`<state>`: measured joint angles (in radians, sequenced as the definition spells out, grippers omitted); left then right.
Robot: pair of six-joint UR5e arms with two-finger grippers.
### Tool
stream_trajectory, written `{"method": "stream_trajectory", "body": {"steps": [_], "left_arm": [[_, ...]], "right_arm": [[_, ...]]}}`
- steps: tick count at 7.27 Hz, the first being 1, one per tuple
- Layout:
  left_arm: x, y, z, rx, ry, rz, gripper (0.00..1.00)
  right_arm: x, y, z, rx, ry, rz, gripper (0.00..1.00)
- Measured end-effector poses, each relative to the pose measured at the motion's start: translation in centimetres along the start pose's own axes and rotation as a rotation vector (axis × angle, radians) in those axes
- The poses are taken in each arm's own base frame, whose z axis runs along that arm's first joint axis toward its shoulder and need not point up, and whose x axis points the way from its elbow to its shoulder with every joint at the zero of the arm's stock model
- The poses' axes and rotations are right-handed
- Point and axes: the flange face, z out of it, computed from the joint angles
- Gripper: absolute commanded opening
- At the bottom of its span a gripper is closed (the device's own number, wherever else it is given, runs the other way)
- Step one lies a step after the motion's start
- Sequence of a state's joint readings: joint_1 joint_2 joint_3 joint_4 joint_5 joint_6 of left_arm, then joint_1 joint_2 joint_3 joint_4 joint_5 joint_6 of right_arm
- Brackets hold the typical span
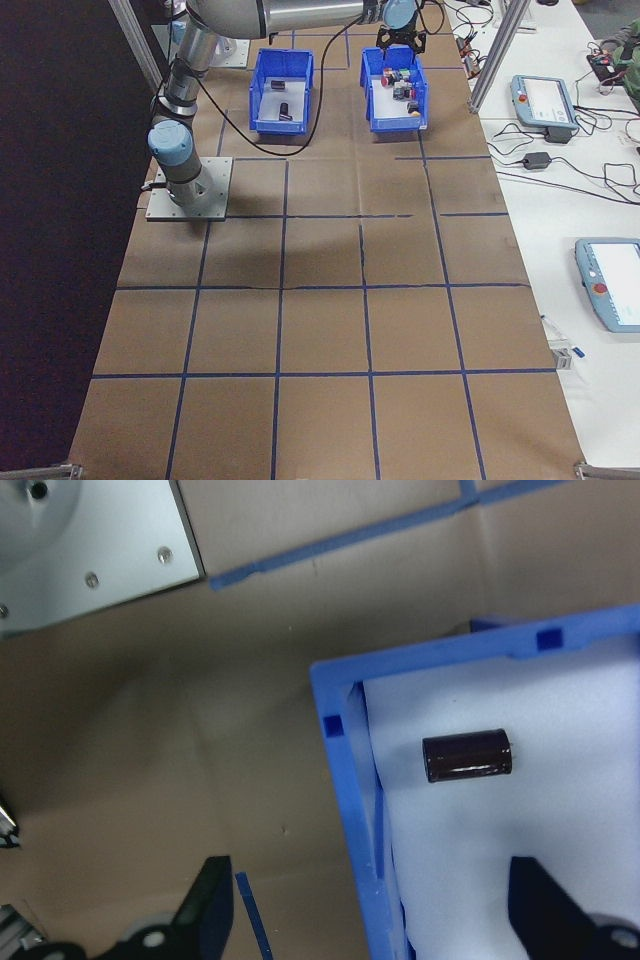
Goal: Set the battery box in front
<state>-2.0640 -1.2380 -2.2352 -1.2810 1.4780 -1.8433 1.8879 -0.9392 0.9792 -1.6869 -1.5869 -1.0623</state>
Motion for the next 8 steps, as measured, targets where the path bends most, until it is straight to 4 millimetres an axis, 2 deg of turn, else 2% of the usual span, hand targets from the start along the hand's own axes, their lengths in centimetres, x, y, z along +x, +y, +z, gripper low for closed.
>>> {"method": "stream_trajectory", "body": {"steps": [1,3,6,7,8], "left_arm": [[-0.3,0.8,1.2,0.000,0.001,-0.023,0.98],[-0.6,1.2,2.9,0.010,-0.017,-0.042,0.98],[0.2,1.3,4.9,0.003,0.012,-0.052,0.93],[0.5,1.5,5.5,0.005,0.007,-0.057,0.90],[0.9,1.9,6.4,0.007,0.000,-0.057,0.78]], "right_arm": [[-0.9,-2.0,1.0,-0.002,-0.009,-0.052,1.00],[-3.3,-5.0,3.7,-0.019,-0.051,-0.120,1.00],[-7.2,-6.7,8.9,-0.065,-0.120,-0.170,1.00],[-8.1,-6.7,10.3,-0.075,-0.136,-0.176,0.95],[-8.9,-6.6,11.4,-0.085,-0.152,-0.178,0.64]]}}
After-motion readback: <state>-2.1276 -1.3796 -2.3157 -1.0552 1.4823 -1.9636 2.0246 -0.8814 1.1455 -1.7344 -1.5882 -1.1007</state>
